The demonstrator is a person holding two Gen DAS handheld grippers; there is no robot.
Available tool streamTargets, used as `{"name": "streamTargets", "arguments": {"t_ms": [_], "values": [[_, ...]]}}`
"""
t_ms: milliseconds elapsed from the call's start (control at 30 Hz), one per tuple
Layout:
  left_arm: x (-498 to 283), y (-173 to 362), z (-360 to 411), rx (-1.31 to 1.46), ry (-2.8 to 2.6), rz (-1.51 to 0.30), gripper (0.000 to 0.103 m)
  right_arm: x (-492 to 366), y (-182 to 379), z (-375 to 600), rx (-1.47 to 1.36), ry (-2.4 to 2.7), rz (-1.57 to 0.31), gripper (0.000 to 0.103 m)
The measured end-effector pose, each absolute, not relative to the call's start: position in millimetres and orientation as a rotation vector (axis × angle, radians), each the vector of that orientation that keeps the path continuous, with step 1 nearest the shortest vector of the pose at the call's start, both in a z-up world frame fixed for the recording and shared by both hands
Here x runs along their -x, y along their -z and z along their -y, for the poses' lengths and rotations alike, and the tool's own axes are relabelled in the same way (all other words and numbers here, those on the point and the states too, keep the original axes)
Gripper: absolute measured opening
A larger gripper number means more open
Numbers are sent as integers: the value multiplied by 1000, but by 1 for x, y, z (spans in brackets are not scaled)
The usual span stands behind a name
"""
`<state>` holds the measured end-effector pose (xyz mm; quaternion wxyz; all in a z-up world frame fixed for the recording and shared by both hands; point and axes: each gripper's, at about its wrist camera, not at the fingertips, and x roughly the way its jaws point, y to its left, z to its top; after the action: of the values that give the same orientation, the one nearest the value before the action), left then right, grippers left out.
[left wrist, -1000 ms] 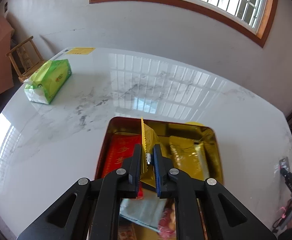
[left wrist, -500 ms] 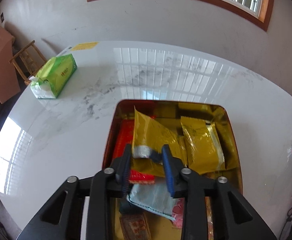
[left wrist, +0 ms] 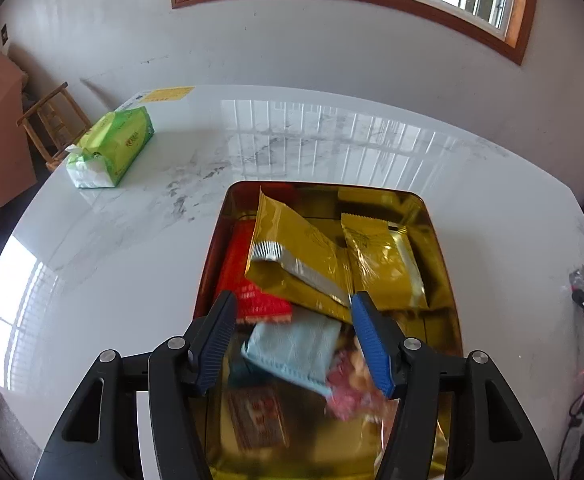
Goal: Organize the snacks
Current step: 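Withdraw the open left tool from the tin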
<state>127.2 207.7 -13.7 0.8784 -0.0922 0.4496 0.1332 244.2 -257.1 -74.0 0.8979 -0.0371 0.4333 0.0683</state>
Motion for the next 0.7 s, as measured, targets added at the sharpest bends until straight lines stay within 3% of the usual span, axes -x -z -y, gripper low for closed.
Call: {"name": "streamTargets", "arguments": {"t_ms": [700], "values": [[-5,2,-172,123,-406,-827,71,-252,75,265,-24,-124,-892,29]]}}
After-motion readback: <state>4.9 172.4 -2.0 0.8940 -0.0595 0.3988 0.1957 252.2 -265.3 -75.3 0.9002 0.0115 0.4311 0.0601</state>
